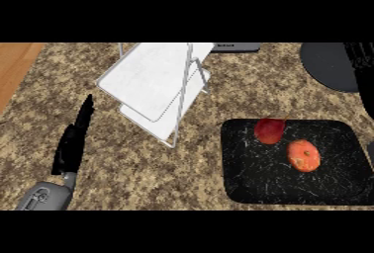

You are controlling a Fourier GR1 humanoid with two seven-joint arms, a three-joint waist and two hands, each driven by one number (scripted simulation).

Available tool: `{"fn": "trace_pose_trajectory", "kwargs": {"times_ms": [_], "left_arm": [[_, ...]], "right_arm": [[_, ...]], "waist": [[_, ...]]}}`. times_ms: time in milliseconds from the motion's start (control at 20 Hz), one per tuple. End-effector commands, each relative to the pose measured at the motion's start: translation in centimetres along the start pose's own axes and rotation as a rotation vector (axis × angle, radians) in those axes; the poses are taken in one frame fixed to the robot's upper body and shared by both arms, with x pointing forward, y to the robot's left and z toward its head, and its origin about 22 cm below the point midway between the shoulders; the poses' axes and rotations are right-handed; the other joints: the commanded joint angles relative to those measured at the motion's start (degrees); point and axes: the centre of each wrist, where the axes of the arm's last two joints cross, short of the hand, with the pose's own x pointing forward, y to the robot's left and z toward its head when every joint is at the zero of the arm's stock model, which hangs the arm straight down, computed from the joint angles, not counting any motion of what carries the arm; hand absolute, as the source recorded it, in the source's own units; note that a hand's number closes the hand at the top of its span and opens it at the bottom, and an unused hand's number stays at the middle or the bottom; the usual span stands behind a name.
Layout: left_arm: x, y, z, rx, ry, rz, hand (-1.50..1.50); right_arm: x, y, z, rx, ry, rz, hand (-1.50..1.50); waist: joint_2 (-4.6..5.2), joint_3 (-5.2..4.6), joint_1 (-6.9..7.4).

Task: Pick the squash from the tray and place it in the tiered shelf

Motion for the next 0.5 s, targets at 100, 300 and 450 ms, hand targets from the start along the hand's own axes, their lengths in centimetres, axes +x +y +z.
{"fn": "trace_pose_trajectory", "kwargs": {"times_ms": [100, 300, 450], "left_arm": [[-2.1, 0.9, 1.5, 0.000, 0.116, 0.013, 0.00], [-3.6, 0.8, 3.0, -0.007, 0.195, 0.041, 0.00], [-4.6, 0.6, 4.4, -0.054, 0.262, 0.085, 0.00]], "right_arm": [[-4.4, -5.0, 6.3, -0.464, 0.413, 0.204, -1.50], [-9.1, -10.4, 17.4, -0.690, 0.973, 0.498, -1.50], [-9.9, -9.2, 20.9, -1.139, 1.007, 0.381, 1.50]], "waist": [[-0.33, -0.06, -6.07], [3.10, -1.07, -13.66], [-0.52, -0.17, -11.32]]}}
